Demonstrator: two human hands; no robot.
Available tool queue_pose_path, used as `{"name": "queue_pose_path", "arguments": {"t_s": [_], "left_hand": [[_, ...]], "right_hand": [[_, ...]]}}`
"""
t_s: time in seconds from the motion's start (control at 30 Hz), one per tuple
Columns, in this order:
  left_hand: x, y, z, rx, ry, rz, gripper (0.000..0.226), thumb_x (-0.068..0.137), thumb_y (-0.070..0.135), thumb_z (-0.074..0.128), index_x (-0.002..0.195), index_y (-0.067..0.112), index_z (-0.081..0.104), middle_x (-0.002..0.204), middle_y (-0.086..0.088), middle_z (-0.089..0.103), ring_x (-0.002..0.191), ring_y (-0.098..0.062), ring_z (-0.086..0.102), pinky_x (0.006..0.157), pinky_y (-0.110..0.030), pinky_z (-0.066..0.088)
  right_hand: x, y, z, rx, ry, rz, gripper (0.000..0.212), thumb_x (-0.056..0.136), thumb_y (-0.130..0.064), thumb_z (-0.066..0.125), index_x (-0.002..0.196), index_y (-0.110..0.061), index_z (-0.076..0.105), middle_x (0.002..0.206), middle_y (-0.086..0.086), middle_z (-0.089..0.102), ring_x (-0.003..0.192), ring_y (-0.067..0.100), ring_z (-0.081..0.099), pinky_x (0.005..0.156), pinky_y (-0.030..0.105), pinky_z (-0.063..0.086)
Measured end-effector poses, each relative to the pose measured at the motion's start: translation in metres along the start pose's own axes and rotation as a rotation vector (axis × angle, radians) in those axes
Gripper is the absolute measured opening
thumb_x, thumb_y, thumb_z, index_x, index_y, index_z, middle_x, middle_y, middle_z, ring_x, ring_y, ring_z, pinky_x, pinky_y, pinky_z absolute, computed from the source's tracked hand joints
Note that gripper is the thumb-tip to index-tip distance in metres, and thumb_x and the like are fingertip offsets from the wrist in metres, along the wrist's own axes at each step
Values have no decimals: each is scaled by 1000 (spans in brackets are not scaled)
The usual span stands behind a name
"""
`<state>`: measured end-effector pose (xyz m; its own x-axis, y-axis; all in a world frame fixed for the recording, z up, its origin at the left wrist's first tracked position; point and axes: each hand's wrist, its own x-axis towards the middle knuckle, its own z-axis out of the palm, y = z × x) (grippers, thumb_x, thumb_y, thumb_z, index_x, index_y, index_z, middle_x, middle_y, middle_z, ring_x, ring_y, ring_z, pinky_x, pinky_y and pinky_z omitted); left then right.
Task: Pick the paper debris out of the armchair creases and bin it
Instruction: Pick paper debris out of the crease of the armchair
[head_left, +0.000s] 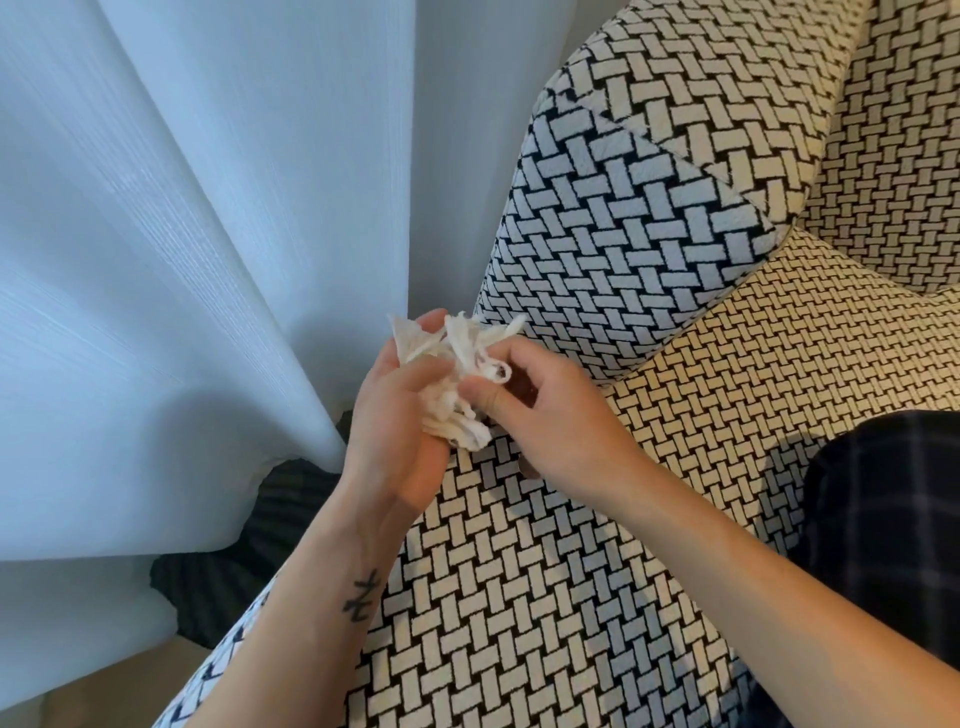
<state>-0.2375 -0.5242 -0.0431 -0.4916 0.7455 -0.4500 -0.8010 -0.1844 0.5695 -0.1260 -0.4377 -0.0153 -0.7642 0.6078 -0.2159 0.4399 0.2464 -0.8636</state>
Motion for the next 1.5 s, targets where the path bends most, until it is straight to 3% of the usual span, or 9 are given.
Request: {"name": "queue_pose_path", "arguments": {"t_s": [0.13,0.33,0.53,0.63,0.73,0.83,1.0,1.3,1.5], "left_hand": [[-3,0,4,78,-69,8,30,101,12,48,129,10,60,108,-12,72,94,-24,69,75,-37,56],[-1,-6,0,223,-24,45,17,96,3,59,111,6,63,99,-15,67,92,-30,64,81,-43,53],[2,-3,-3,129,35,47,17,97,-1,53,96,14,61,94,-13,67,78,-24,67,63,-34,54],[5,0,-6,113,96,116,16,96,-2,54,96,13,60,88,-8,69,76,-21,68,59,-30,55],[7,0,-8,115,150,149,17,97,-1,55,94,15,61,86,-4,71,77,-19,70,58,-29,54],[8,-3,-9,108,169,140,16,98,0,56,96,15,61,85,-2,73,78,-18,72,65,-32,57],[10,-3,-9,100,201,160,16,98,-1,57,98,14,61,86,-1,74,86,-21,72,77,-39,58],[11,-3,-10,92,235,119,14,98,2,58,103,15,62,96,-5,74,90,-24,73,69,-35,59],[8,-2,-10,52,194,151,17,96,-3,57,98,13,60,87,-3,71,85,-20,71,75,-34,59]], "right_hand": [[4,2,9,-221,69,-49,16,95,-41,68,93,-26,62,72,-10,62,61,3,55,57,17,40],[4,-3,11,-416,158,-85,28,90,-52,69,82,-29,56,65,-15,60,58,4,56,53,23,42],[6,-4,10,-557,238,-70,54,76,-78,64,78,-26,48,63,-10,57,56,6,53,55,29,47],[2,6,3,-464,216,-32,54,79,-81,57,88,-28,53,75,-11,58,66,4,53,61,27,49],[-2,19,-6,-420,186,46,57,95,-76,34,115,-28,58,107,-14,64,98,4,61,86,34,55],[0,20,-8,-528,92,117,57,101,-62,37,143,-25,49,142,-9,56,127,10,54,107,31,44],[15,11,-11,-590,-34,204,43,100,-43,50,135,-19,56,124,0,66,104,17,63,90,30,47],[51,21,-10,-487,-169,315,71,97,-66,40,154,-24,41,157,-3,44,142,19,42,110,33,35],[27,37,-6,-538,-111,77,54,99,-57,45,148,-34,43,147,-13,53,133,10,50,103,32,46]]}}
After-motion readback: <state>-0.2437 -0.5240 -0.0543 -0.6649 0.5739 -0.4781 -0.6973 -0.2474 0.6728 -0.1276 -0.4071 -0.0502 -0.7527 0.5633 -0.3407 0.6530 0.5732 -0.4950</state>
